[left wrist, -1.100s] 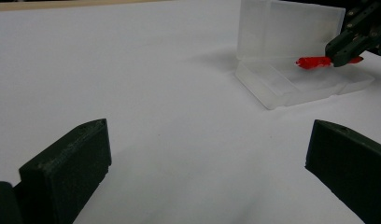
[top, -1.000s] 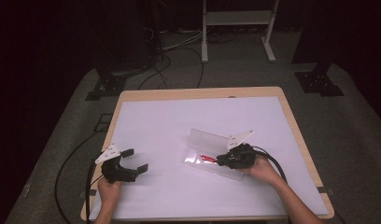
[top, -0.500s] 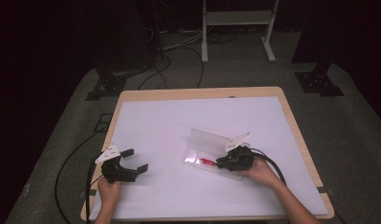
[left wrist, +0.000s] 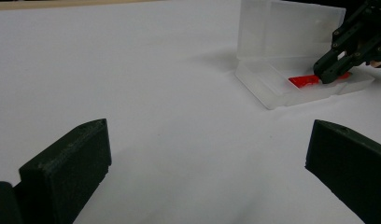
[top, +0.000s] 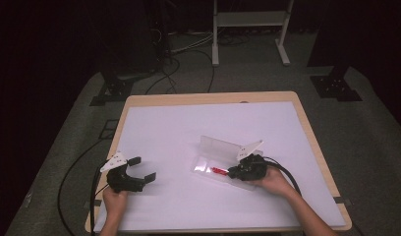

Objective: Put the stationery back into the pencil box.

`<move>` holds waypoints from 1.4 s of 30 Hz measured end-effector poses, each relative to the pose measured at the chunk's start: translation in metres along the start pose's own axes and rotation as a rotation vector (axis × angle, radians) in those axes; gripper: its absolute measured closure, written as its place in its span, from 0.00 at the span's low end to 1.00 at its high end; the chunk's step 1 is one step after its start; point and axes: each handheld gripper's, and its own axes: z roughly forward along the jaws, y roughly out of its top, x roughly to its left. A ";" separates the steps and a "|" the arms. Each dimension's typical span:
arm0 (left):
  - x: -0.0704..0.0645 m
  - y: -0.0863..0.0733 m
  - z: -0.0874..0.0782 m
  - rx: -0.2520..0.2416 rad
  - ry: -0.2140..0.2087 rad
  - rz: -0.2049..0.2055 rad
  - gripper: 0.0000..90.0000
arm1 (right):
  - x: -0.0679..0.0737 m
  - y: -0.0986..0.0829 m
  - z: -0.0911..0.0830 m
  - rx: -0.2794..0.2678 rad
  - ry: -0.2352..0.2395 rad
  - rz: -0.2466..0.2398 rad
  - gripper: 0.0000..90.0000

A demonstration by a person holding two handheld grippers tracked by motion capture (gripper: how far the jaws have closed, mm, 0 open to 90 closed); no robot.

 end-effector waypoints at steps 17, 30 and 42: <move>0.001 0.000 0.000 0.002 0.004 -0.006 0.00 | 0.002 0.000 -0.015 -0.040 0.000 0.012 0.69; 0.000 0.000 0.000 0.004 0.001 0.000 0.00 | 0.004 -0.003 -0.040 -0.087 -0.024 0.022 0.60; 0.000 0.000 0.000 0.005 0.002 -0.001 0.00 | 0.004 -0.009 -0.056 -0.100 -0.039 0.024 0.58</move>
